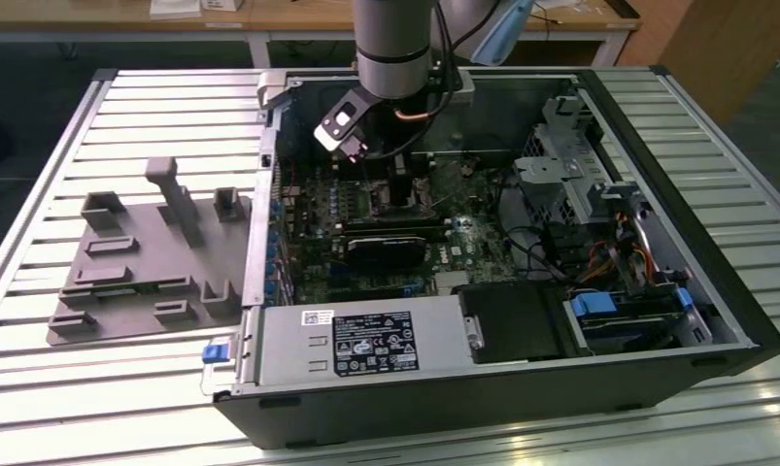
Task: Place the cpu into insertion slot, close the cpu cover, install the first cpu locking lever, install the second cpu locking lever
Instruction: 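Place the cpu into insertion slot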
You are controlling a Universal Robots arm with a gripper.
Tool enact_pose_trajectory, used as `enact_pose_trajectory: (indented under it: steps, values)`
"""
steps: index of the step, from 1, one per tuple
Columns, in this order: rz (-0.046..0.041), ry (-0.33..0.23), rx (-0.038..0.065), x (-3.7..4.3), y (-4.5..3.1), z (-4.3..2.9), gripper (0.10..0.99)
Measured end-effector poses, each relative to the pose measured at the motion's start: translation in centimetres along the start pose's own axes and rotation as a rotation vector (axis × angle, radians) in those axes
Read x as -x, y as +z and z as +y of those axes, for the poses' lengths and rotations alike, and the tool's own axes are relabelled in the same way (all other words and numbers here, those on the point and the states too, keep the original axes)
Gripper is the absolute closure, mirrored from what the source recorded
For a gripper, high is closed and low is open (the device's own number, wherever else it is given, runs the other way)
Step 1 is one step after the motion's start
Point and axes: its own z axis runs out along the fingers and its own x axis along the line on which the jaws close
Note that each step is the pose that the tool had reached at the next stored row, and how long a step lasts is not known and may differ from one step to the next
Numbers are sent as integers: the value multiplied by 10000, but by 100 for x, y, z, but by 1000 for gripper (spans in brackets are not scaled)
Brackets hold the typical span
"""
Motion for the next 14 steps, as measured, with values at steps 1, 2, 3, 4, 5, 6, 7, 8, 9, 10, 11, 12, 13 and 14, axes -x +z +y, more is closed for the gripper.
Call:
enact_pose_trajectory:
  steps: [1,2,3,4,5,6,7,8,9,10,11,12,13,14]
  values:
    - [-1,0,0,0,-10,1,475]
    - [0,0,0,0,-11,1,475]
    - [2,0,1,0,-11,1,475]
    - [3,0,2,0,-11,1,475]
    - [2,0,1,0,-13,1,475]
    - [0,0,0,0,-14,1,475]
    - [0,0,1,0,-14,1,475]
    - [1,0,0,0,-15,1,490]
    - [0,0,0,0,-15,1,553]
    - [0,0,0,0,-16,1,553]
    - [0,0,0,0,-16,1,616]
    - [0,0,0,0,-17,2,671]
    - [0,0,0,0,-17,2,671]
    - [0,0,1,0,-18,2,671]
